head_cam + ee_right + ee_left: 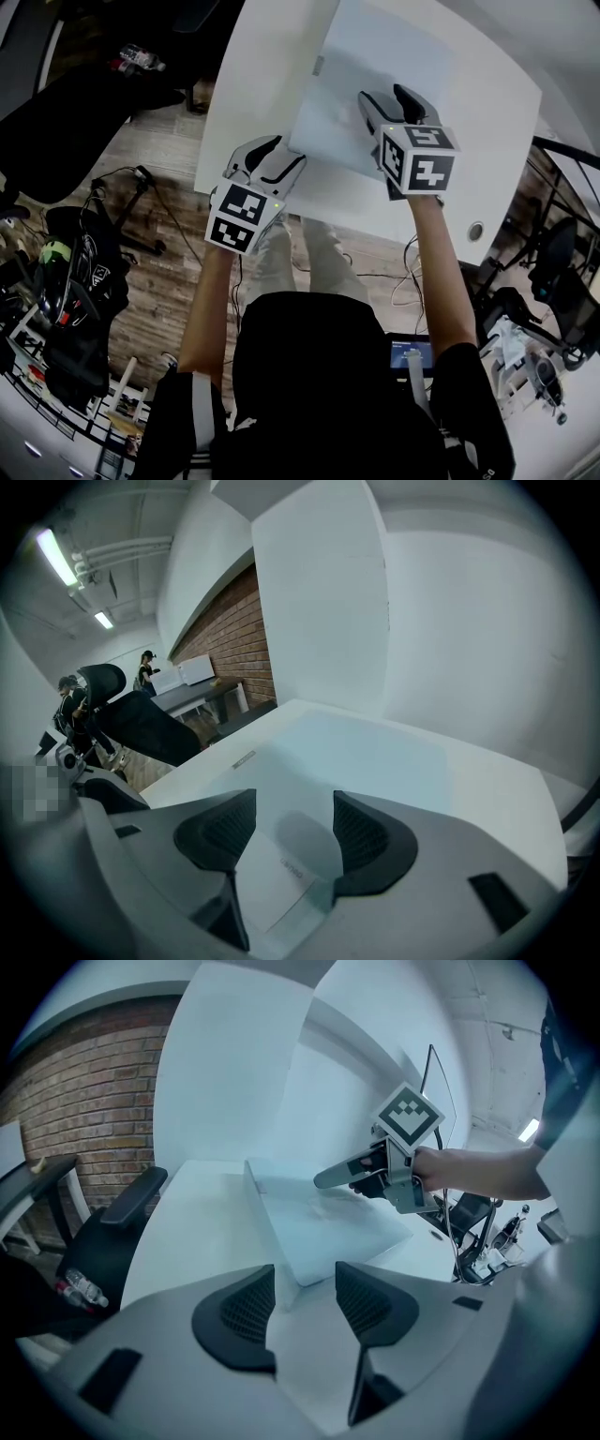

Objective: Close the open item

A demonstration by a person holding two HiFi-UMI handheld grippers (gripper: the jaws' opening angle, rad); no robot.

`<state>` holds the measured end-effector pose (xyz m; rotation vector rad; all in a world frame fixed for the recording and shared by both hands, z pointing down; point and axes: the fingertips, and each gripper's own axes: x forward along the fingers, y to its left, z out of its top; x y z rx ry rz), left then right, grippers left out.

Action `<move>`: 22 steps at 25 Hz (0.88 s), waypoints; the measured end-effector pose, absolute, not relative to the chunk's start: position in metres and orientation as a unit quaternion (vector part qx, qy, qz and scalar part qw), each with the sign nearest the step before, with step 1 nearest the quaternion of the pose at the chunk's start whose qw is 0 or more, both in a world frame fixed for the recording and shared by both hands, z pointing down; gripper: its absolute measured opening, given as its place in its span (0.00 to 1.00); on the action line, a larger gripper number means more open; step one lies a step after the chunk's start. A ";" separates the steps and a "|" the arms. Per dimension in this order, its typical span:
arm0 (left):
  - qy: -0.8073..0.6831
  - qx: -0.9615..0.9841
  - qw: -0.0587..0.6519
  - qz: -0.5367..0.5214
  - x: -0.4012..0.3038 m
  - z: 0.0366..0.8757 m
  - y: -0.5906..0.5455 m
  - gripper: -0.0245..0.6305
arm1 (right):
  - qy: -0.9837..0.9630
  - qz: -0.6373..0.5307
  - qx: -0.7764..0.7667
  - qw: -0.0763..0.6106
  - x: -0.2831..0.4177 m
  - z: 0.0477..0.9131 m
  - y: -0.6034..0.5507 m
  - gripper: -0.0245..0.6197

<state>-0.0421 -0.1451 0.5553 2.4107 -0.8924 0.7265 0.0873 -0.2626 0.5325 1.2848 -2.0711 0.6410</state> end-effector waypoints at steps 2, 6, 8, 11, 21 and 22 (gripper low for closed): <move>-0.336 0.876 0.229 0.258 -0.048 0.550 -0.148 0.34 | -0.783 0.246 0.483 0.305 0.087 0.529 -0.260 0.47; -0.366 0.870 0.220 0.247 -0.057 0.535 -0.155 0.28 | -0.788 0.247 0.474 0.305 0.083 0.519 -0.252 0.47; -0.373 0.867 0.218 0.247 -0.059 0.526 -0.156 0.25 | -0.790 0.252 0.472 0.298 0.081 0.512 -0.247 0.47; -0.381 0.866 0.213 0.244 -0.061 0.509 -0.155 0.21 | -0.786 0.259 0.486 0.281 0.085 0.497 -0.240 0.42; -0.382 0.884 0.192 0.186 -0.043 0.441 -0.157 0.13 | -0.777 0.250 0.529 0.233 0.108 0.440 -0.216 0.18; -0.385 0.885 0.190 0.178 -0.043 0.433 -0.157 0.12 | -0.777 0.250 0.532 0.226 0.108 0.434 -0.213 0.16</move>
